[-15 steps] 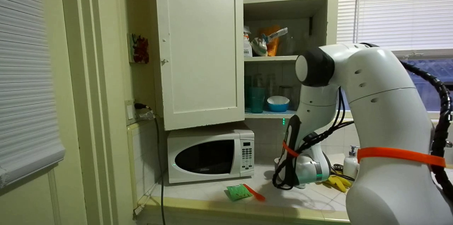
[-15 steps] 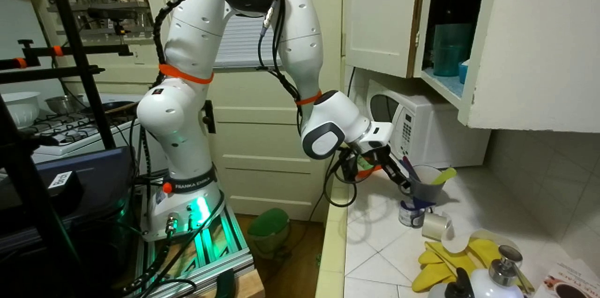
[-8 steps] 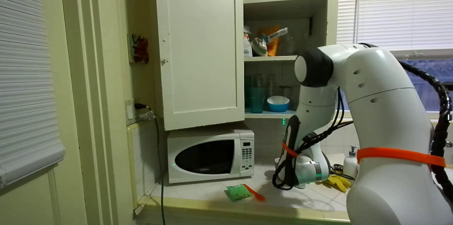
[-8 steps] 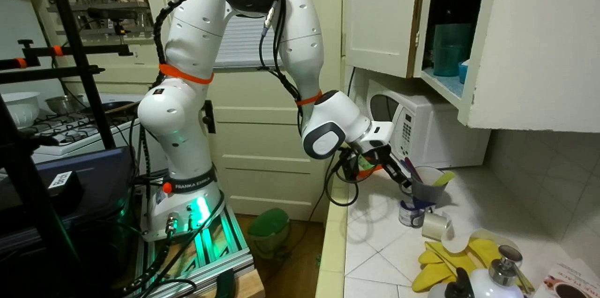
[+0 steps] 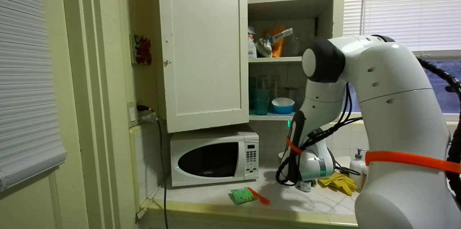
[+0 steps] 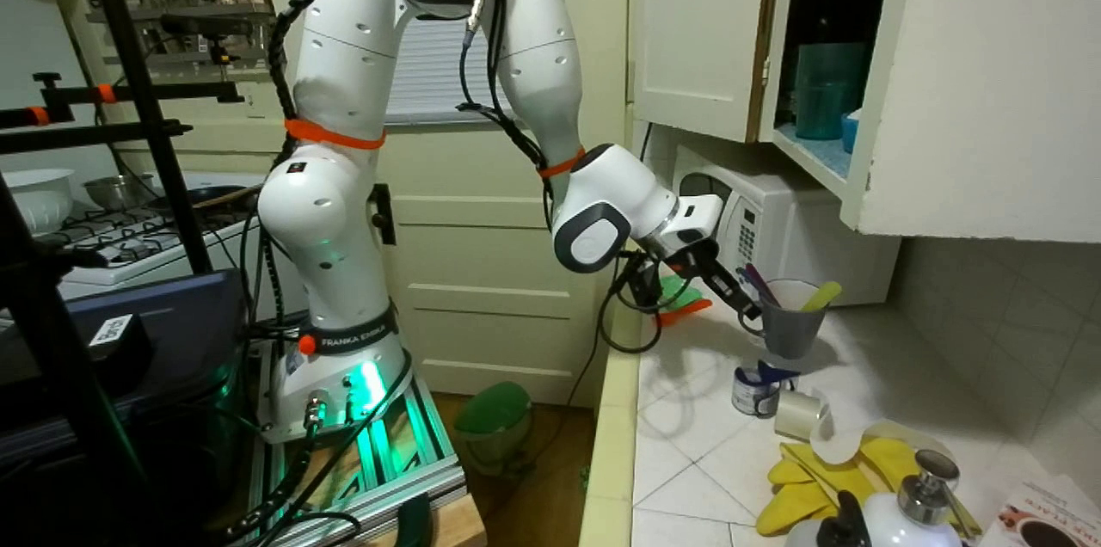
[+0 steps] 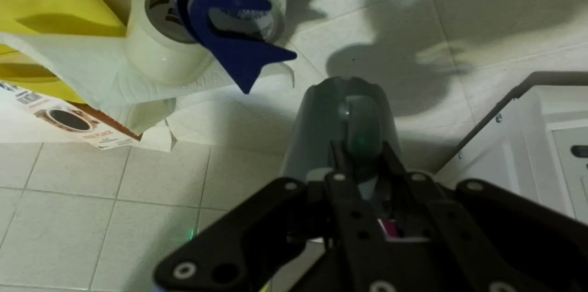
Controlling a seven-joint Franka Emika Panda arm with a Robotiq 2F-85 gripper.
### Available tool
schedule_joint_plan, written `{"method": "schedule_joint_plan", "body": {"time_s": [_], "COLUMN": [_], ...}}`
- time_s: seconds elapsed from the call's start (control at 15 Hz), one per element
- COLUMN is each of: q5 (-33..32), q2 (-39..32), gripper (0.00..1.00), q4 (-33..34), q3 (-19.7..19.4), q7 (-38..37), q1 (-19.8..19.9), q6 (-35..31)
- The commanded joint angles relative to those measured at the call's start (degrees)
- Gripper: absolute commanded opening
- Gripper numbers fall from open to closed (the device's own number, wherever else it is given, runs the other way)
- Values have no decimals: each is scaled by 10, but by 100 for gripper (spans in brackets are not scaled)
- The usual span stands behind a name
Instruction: Put the grey cup into the cupboard
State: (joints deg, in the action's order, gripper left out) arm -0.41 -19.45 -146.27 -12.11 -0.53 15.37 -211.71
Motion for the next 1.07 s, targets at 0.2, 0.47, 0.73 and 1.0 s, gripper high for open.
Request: {"method": "schedule_joint_plan", "body": {"time_s": [0.2,0.47,0.73,1.0], "q5": [-85,-272,-428,-543], "q2": [164,273,271,287], "gripper": [5,5,5,5], "q4": [-102,-155,-117,-113], "q3": [42,84,0,-89], "q7": [-68,-231,-360,-417], "q1": [35,83,12,-32], "q6": [102,196,218,214]}}
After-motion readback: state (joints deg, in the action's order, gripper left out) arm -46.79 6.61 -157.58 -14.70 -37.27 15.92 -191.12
